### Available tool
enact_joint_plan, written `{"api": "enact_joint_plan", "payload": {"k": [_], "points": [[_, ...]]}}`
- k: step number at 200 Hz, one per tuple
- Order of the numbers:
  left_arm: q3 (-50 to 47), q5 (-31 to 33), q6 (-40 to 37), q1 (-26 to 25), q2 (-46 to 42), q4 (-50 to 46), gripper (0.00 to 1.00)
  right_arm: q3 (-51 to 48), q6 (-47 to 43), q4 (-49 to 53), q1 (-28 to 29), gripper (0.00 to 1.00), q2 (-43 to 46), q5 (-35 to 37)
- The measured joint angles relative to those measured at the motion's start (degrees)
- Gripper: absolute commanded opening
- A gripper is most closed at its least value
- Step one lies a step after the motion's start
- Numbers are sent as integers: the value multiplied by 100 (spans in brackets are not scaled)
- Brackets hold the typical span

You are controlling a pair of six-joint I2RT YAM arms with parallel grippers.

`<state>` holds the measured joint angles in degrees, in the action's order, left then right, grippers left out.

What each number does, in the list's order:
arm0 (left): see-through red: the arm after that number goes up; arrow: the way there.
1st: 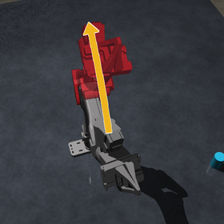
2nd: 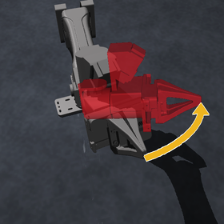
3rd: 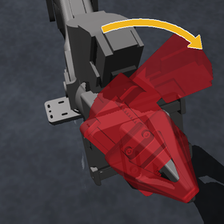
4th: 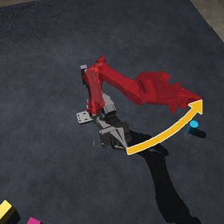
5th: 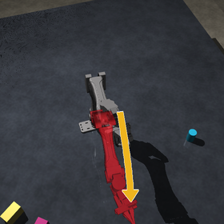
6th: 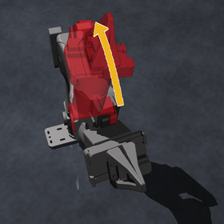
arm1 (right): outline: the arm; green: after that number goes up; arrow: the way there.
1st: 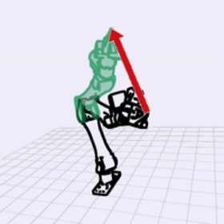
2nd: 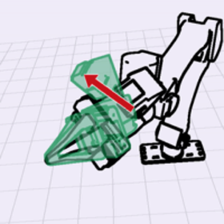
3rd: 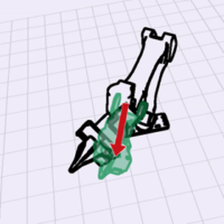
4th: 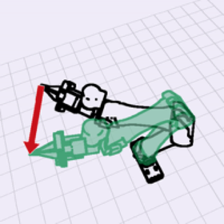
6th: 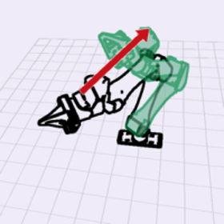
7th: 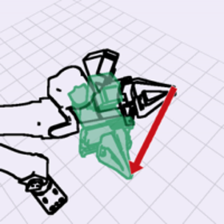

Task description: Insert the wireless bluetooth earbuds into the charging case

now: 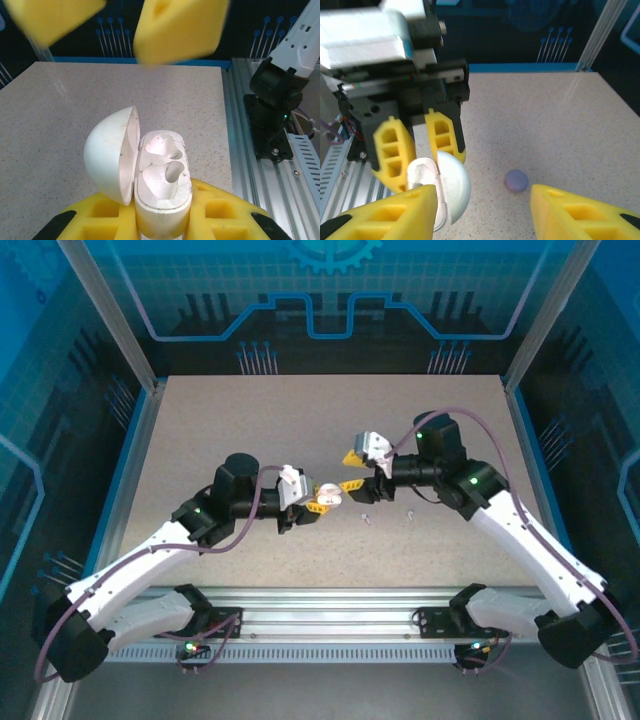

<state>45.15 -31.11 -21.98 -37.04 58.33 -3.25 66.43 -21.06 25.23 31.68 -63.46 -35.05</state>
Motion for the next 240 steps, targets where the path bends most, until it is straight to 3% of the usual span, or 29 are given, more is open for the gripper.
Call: {"api": "enact_joint_plan", "payload": {"k": [43,96,163,240], "points": [[-201,481,479,74,-125,229,20,-9,699,302,-26,48,654,675],[-269,1346,981,168,-343,155,19,-560,2144,1220,-26,39,356,2114],[-407,1860,1158,168,-385,-72,20,-796,3512,1707,-24,36,-1108,3128],[-407,1897,1152,168,-387,-212,20,96,3915,1886,42,32,-3112,3510]]}}
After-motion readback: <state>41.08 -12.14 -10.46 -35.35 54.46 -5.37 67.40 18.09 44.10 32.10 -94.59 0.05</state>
